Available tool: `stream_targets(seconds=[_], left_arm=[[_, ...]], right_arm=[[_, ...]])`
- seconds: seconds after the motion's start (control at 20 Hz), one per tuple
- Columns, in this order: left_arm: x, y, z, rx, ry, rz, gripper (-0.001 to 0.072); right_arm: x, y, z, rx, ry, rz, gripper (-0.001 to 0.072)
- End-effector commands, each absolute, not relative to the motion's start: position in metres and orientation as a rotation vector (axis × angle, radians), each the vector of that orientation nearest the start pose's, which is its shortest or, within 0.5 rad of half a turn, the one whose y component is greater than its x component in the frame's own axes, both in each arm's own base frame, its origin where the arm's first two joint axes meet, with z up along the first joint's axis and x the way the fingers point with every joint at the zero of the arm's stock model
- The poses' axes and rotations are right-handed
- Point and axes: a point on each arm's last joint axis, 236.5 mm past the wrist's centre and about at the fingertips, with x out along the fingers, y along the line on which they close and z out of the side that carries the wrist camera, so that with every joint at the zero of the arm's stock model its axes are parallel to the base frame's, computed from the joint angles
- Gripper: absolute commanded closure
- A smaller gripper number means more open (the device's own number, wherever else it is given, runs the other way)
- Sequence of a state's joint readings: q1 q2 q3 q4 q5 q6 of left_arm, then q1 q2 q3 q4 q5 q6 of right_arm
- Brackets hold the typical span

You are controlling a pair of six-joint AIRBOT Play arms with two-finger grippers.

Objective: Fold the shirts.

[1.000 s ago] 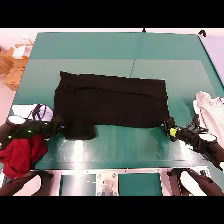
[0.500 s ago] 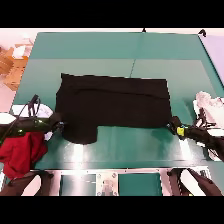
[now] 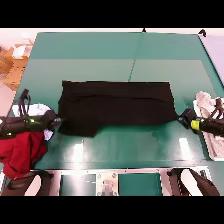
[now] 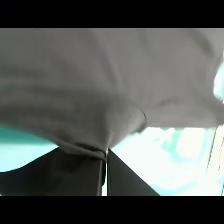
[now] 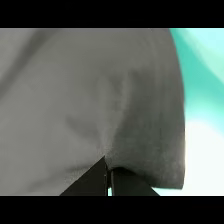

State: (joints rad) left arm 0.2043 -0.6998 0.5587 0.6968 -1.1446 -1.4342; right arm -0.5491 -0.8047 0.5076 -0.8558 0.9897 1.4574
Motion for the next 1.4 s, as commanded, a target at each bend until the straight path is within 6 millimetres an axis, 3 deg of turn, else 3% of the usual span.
stream_targets(seconds=[0.0,0.15,0.3,0.45,0.6,0.65,0.7,0.75,0.8,0.9,1.0,1.15,1.2,1.35], left_arm=[[0.311,-0.103,0.082,-0.793,0.925,-0.360,0.0684],[0.359,-0.102,0.085,-0.820,0.919,-0.408,0.0683],[0.410,-0.092,0.068,-0.840,0.938,-0.399,0.0683],[0.459,-0.086,0.037,-0.870,0.951,-0.392,0.0683],[0.501,-0.103,-0.004,-0.822,0.970,-0.402,0.0681],[0.517,-0.111,-0.016,-0.806,0.960,-0.395,0.0610],[0.531,-0.113,-0.022,-0.799,0.940,-0.377,0.0318],[0.541,-0.113,-0.021,-0.792,0.917,-0.368,0.0114],[0.549,-0.110,-0.012,-0.789,0.888,-0.366,0.0089],[0.561,-0.097,0.015,-0.781,0.839,-0.390,0.0087],[0.565,-0.082,0.044,-0.780,0.815,-0.439,0.0087],[0.562,-0.070,0.067,-0.806,0.819,-0.475,0.0087],[0.560,-0.072,0.067,-0.805,0.825,-0.483,0.0087],[0.553,-0.087,0.066,-0.796,0.855,-0.523,0.0088]], right_arm=[[0.333,-0.023,0.025,0.885,0.886,-0.077,0.0696],[0.386,-0.016,0.034,0.864,0.864,-0.031,0.0696],[0.437,-0.017,0.028,0.864,0.867,-0.017,0.0695],[0.479,-0.014,-0.004,0.870,0.930,-0.005,0.0695],[0.523,-0.015,-0.042,0.947,0.952,-0.012,0.0694],[0.536,-0.015,-0.053,0.989,0.951,-0.012,0.0690],[0.548,-0.015,-0.059,1.016,0.946,-0.008,0.0582],[0.559,-0.019,-0.060,1.023,0.938,-0.002,0.0389],[0.566,-0.027,-0.053,1.011,0.922,0.009,0.0327],[0.572,-0.053,-0.024,0.922,0.878,0.065,0.0328],[0.554,-0.081,-0.014,0.861,0.936,0.085,0.0327],[0.508,-0.112,-0.042,0.809,1.106,0.058,0.0197],[0.495,-0.115,-0.054,0.796,1.166,0.062,0.0197],[0.476,-0.103,-0.082,0.775,1.275,0.145,0.0197]])
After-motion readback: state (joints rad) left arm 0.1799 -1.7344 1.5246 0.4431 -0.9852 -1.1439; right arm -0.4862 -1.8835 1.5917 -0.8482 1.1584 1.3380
